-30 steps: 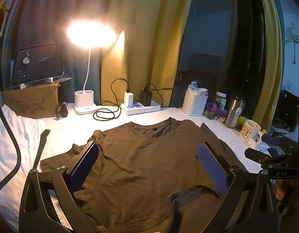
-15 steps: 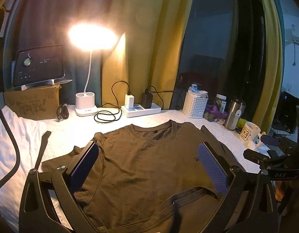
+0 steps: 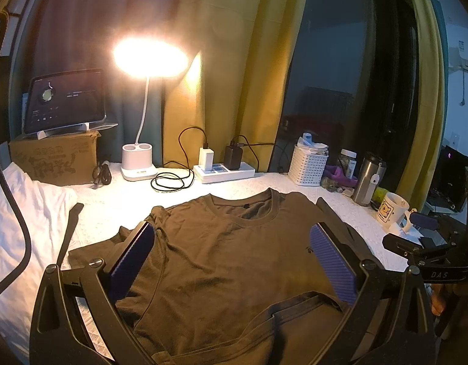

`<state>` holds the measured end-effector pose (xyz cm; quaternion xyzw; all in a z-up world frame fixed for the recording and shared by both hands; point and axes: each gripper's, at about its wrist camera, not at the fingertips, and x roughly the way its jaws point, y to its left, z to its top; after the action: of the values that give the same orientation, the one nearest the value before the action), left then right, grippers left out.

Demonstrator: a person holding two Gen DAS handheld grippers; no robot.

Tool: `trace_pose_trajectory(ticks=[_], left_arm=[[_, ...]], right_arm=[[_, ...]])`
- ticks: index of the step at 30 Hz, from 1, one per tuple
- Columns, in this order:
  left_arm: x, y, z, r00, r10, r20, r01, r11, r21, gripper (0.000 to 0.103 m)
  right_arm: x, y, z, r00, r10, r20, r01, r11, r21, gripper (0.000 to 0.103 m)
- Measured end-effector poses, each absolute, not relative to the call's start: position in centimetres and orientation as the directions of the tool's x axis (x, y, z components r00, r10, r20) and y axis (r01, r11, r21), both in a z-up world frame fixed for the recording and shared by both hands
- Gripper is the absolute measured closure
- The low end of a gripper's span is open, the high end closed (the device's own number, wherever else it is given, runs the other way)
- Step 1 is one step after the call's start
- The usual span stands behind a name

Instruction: Fold small clothes

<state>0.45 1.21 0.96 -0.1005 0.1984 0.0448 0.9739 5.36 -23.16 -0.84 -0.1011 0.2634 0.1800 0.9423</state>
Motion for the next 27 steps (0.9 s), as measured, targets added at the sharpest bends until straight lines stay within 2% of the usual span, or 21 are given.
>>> trace_pose_trajectory(ticks=[27], left_arm=[[0.30, 1.17, 0.95, 0.914, 0.047, -0.403, -0.128, 0.976, -0.177, 0.002]], right_arm=[[5.79, -23.35, -0.80, 0.792, 0.292, -0.536, -0.398, 0.913, -0.090, 0.000]])
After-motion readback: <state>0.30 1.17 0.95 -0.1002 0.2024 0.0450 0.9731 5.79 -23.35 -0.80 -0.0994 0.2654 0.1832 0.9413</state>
